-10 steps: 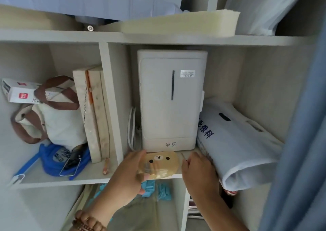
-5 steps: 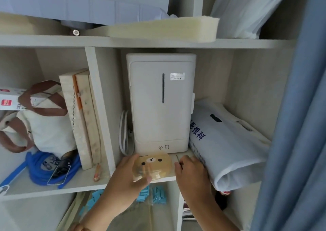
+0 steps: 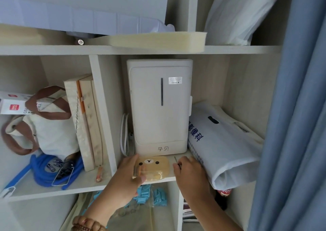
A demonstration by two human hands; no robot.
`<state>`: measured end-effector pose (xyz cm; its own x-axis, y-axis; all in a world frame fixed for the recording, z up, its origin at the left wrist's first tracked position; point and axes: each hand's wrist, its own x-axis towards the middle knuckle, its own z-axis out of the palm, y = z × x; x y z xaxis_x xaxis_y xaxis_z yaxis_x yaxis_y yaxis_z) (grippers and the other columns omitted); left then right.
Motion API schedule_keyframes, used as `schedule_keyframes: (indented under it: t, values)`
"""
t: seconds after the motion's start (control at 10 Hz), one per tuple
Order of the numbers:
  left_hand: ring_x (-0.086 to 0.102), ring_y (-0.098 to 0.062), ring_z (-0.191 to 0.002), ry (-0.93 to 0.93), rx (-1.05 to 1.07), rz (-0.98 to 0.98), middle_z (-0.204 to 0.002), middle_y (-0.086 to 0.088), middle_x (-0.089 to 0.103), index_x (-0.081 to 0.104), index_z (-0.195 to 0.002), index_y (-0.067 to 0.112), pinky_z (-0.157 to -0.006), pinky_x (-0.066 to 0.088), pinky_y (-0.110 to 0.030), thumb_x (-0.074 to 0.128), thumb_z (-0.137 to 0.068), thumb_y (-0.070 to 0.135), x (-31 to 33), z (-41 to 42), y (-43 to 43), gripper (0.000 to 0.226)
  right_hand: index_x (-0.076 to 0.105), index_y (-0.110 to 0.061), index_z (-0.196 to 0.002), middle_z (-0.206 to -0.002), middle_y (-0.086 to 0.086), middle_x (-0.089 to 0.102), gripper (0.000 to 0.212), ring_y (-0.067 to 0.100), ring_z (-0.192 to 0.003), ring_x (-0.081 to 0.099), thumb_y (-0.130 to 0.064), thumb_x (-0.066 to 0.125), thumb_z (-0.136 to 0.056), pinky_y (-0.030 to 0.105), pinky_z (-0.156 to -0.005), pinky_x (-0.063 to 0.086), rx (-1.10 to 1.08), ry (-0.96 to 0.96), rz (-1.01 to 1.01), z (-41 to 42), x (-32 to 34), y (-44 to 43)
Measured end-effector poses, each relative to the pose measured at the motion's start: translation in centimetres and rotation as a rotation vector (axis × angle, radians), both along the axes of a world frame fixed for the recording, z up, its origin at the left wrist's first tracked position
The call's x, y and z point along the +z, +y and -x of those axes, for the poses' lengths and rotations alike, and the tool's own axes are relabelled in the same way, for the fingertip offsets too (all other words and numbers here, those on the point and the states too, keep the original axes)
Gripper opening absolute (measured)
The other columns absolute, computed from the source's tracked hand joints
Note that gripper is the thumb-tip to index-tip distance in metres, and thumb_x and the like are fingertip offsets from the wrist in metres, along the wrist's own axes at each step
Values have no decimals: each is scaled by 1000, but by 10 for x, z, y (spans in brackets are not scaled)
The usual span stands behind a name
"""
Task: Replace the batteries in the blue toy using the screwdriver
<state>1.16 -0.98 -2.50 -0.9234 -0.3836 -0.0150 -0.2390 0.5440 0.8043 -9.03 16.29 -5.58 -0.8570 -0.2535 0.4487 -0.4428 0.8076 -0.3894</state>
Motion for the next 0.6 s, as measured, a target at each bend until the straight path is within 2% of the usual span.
schedule_keyframes:
  t: [0.2,0.3,0.4,0.5,0.6]
  values:
    - [47,-24,-130,41,23,-49,-158,9,25,23,-154,35,-71,63,-27,71,-88,16,3,-2,2,83,64,-11,-105,-107,9,68,31,26,-99,67,-39,51,-101,35,-86,52,-10,-34,-21,-4,7,-1]
    - [47,-18,-127,120,62,16,-150,13,35,30,-151,35,-93,58,-40,76,-83,26,12,-7,8,82,60,-11,-115,-115,8,65,38,24,-106,65,-43,46,-101,34,-93,50,-35,-69,-24,-11,14,0]
    - [42,-2,-113,187,120,245,-138,15,45,35,-148,30,-108,40,-29,73,-86,34,30,-18,19,73,54,-10,-121,-119,10,59,33,29,-109,61,-36,45,-102,34,-90,48,16,-136,82,-18,20,7]
    - [48,0,-108,250,170,396,-137,13,50,44,-142,28,-99,39,-20,66,-90,38,48,-33,31,58,55,-10,-123,-122,8,59,36,24,-111,62,-39,46,-103,32,-95,50,23,-98,73,-26,25,14]
    - [57,-3,-109,296,174,496,-130,11,58,55,-134,28,-95,47,-22,59,-92,42,52,-47,41,44,58,-11,-121,-126,5,58,38,19,-112,60,-42,50,-102,30,-95,48,158,-158,119,-35,28,23]
